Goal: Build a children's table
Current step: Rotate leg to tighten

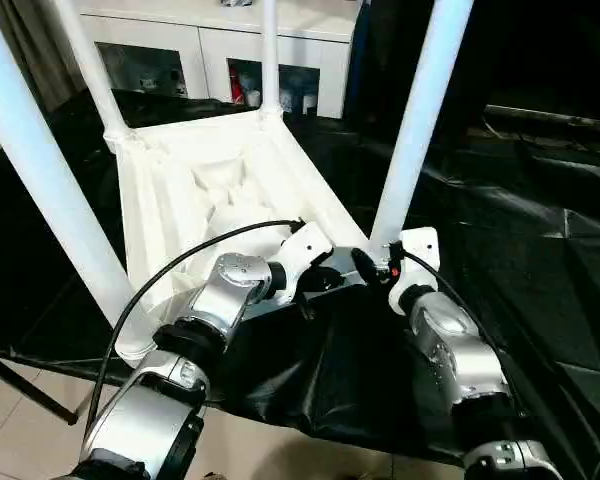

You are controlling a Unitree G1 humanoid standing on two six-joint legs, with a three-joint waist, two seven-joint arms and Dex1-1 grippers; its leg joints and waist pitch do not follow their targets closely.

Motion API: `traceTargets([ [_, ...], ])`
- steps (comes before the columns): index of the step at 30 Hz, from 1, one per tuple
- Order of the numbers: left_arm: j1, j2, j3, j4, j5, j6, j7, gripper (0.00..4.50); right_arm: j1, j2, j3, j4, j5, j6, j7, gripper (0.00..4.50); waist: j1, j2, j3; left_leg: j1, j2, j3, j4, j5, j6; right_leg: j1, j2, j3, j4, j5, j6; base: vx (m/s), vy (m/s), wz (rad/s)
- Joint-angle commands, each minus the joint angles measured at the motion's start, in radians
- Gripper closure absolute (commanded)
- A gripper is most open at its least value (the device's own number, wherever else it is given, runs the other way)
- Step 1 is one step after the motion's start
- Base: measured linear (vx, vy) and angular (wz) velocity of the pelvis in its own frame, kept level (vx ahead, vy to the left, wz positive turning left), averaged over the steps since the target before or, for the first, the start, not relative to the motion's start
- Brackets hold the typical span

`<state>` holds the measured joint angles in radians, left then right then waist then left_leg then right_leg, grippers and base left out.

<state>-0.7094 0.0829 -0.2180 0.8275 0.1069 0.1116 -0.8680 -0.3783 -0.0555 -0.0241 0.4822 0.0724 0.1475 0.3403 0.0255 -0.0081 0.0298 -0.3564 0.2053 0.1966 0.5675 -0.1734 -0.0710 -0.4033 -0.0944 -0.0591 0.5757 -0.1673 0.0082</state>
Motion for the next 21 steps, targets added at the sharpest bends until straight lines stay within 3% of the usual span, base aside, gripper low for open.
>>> traceTargets([
  [1, 0.007, -0.02, -0.014, -0.009, -0.042, -0.023, -0.05, 4.5, -0.012, -0.004, 0.085, -0.002, 0.028, 0.021, 0.147, 0.78, 0.003, -0.015, -0.041, 0.001, 0.017, -0.016, -0.072, -0.353, 0.038, 0.03, -0.043, 0.029, -0.092, -0.465, -0.112, 0.0, 0.0, 0.0],
  [8, 0.017, 0.051, -0.027, -0.025, -0.052, -0.034, -0.181, 4.5, 0.008, -0.164, 0.123, -0.067, 0.051, 0.011, 0.404, 0.78, 0.011, -0.008, -0.046, -0.001, 0.02, -0.008, -0.065, -0.289, 0.062, 0.041, -0.04, 0.031, -0.076, -0.315, -0.182, 0.0, 0.0, 0.0],
  [9, 0.02, 0.066, -0.031, -0.03, -0.056, -0.042, -0.22, 4.5, 0.013, -0.196, 0.123, -0.084, 0.065, 0.019, 0.456, 0.78, 0.014, -0.001, -0.048, 0.003, 0.021, -0.008, -0.064, -0.269, 0.066, 0.042, -0.04, 0.031, -0.072, -0.271, -0.203, 0.0, 0.0, 0.0],
  [11, 0.028, 0.09, -0.036, -0.044, -0.07, -0.052, -0.3, 4.5, 0.022, -0.245, 0.116, -0.114, 0.095, 0.036, 0.542, 0.78, 0.014, -0.005, -0.049, -0.001, 0.022, -0.008, -0.062, -0.254, 0.077, 0.048, -0.039, 0.03, -0.067, -0.236, -0.218, 0.0, 0.0, 0.0],
  [13, 0.035, 0.11, -0.036, -0.06, -0.085, -0.057, -0.356, 4.5, 0.029, -0.283, 0.111, -0.136, 0.121, 0.054, 0.609, 0.78, 0.016, -0.003, -0.05, 0.001, 0.024, -0.008, -0.061, -0.242, 0.088, 0.048, -0.039, 0.03, -0.061, -0.199, -0.238, 0.0, 0.0, 0.0],
  [17, 0.048, 0.139, -0.041, -0.084, -0.102, -0.042, -0.41, 4.5, 0.038, -0.321, 0.118, -0.157, 0.145, 0.074, 0.688, 0.78, 0.027, -0.002, -0.049, 0.005, 0.031, -0.004, -0.061, -0.244, 0.083, 0.045, -0.038, 0.029, -0.056, -0.189, -0.255, 0.0, 0.0, 0.0],
  [21, 0.059, 0.157, -0.044, -0.09, -0.1, -0.042, -0.429, 4.5, 0.041, -0.341, 0.144, -0.164, 0.144, 0.08, 0.73, 0.78, 0.037, -0.006, -0.049, 0.003, 0.03, -0.003, -0.061, -0.237, 0.073, 0.045, -0.042, 0.03, -0.055, -0.2, -0.249, 0.0, 0.0, 0.0],
])
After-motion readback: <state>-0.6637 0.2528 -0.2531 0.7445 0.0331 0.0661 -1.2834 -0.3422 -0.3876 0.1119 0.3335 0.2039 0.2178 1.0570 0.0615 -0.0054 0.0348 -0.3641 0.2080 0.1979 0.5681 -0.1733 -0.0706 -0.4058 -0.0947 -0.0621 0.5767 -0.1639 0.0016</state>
